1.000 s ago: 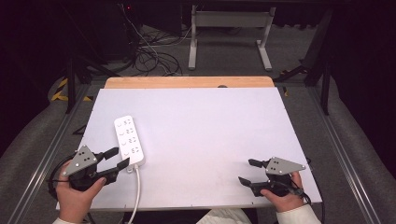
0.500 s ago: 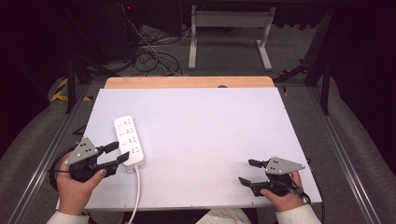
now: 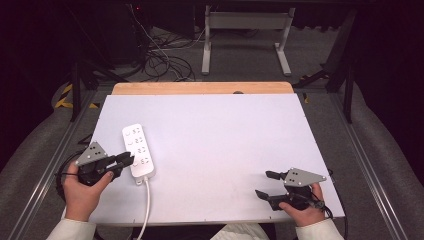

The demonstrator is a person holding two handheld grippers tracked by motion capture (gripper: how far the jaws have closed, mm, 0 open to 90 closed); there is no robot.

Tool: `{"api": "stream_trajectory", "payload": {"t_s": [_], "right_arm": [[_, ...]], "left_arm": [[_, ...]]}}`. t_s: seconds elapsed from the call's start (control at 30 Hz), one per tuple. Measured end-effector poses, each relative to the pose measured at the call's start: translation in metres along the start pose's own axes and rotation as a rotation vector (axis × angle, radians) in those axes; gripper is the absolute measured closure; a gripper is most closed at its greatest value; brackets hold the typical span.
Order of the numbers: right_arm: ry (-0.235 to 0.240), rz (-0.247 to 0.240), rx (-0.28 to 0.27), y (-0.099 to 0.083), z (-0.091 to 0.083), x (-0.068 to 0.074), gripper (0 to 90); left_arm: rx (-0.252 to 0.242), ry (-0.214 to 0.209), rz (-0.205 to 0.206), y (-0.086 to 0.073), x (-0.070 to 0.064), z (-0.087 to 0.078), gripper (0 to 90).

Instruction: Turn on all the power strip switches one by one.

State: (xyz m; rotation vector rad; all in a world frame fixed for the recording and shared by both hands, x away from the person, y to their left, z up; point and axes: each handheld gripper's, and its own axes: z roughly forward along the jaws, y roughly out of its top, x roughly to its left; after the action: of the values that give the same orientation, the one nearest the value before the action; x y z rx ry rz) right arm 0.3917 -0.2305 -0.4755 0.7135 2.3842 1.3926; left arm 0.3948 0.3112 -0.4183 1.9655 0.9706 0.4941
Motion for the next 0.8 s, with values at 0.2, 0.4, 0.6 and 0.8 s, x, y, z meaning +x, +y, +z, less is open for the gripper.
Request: {"api": "stream_trajectory", "payload": {"t_s": [0.2, 0.4, 0.6, 0.8], "right_arm": [[-0.002, -0.002, 0.002, 0.0, 0.0, 0.0, 26.6], [-0.001, -0.003, 0.005, 0.0, 0.0, 0.0, 26.9], [-0.002, -0.004, 0.003, 0.0, -0.001, 0.0, 27.1], [-0.001, -0.003, 0.006, 0.0, -0.001, 0.0, 27.0]], "left_arm": [[0.088, -0.039, -0.02, 0.001, 0.008, 0.012, 89.7], [0.144, -0.014, -0.022, -0.002, 0.011, 0.023, 89.8], [0.175, -0.004, -0.026, -0.005, 0.016, 0.031, 89.8], [0.2, 0.004, -0.021, -0.008, 0.019, 0.037, 89.8]]}}
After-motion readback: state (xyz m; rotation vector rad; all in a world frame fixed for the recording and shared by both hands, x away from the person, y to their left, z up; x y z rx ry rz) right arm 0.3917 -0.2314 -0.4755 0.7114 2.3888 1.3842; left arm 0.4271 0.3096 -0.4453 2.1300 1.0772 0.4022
